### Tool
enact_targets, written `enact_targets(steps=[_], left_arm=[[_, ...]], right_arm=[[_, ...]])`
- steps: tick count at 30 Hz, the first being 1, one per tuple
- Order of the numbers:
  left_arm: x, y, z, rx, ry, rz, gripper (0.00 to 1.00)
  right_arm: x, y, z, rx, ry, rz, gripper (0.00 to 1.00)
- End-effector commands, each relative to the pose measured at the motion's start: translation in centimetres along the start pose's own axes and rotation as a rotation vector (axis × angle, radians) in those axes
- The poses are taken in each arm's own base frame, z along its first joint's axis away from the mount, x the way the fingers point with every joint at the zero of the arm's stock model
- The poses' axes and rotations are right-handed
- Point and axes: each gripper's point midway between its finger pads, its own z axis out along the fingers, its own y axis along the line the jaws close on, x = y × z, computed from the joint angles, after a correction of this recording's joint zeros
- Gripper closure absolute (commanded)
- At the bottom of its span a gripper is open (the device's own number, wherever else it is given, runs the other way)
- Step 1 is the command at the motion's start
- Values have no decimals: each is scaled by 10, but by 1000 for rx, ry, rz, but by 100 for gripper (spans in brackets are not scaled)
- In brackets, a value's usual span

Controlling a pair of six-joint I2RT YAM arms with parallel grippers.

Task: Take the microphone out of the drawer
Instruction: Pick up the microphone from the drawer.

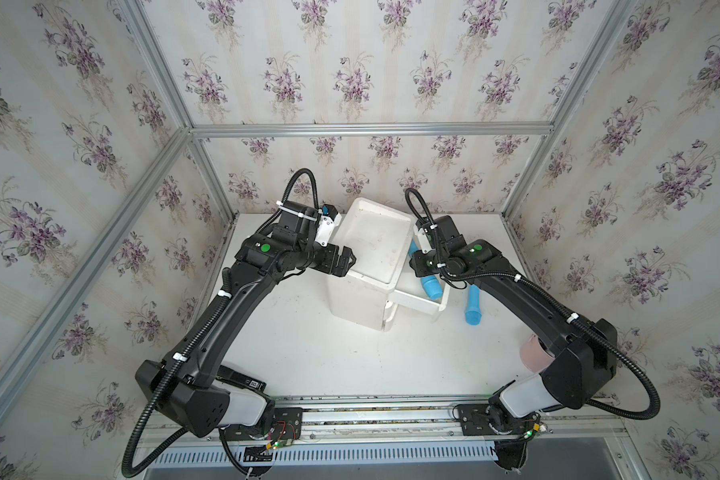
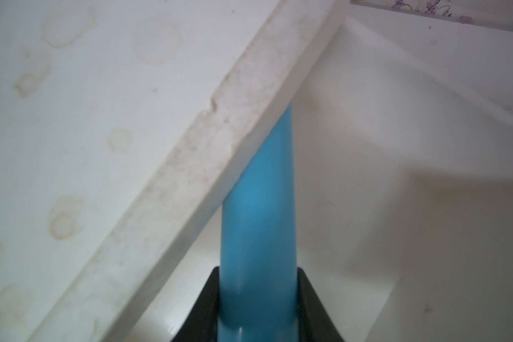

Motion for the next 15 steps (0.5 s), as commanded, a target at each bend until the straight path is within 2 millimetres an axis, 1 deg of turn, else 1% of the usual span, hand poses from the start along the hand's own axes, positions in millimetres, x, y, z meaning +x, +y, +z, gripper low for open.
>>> enact_targets(steps=[1, 4, 8, 13, 15], left_arm=[[-6, -4, -2, 20, -25, 3, 1], [-6, -4, -3, 21, -28, 3, 1], [-7, -4, -4, 23, -33, 4, 1], [-8, -5, -5, 30, -37, 4, 1], [-8, -5, -5, 29, -38, 3, 1]], right_arm=[[-17, 0, -10, -1, -72, 47, 100], [-18, -1, -13, -1, -84, 79, 100], [-20, -7, -15, 34, -75, 155, 100], [-15, 2, -8, 6, 1, 173, 100], [-12, -2, -5, 37, 35, 192, 100]])
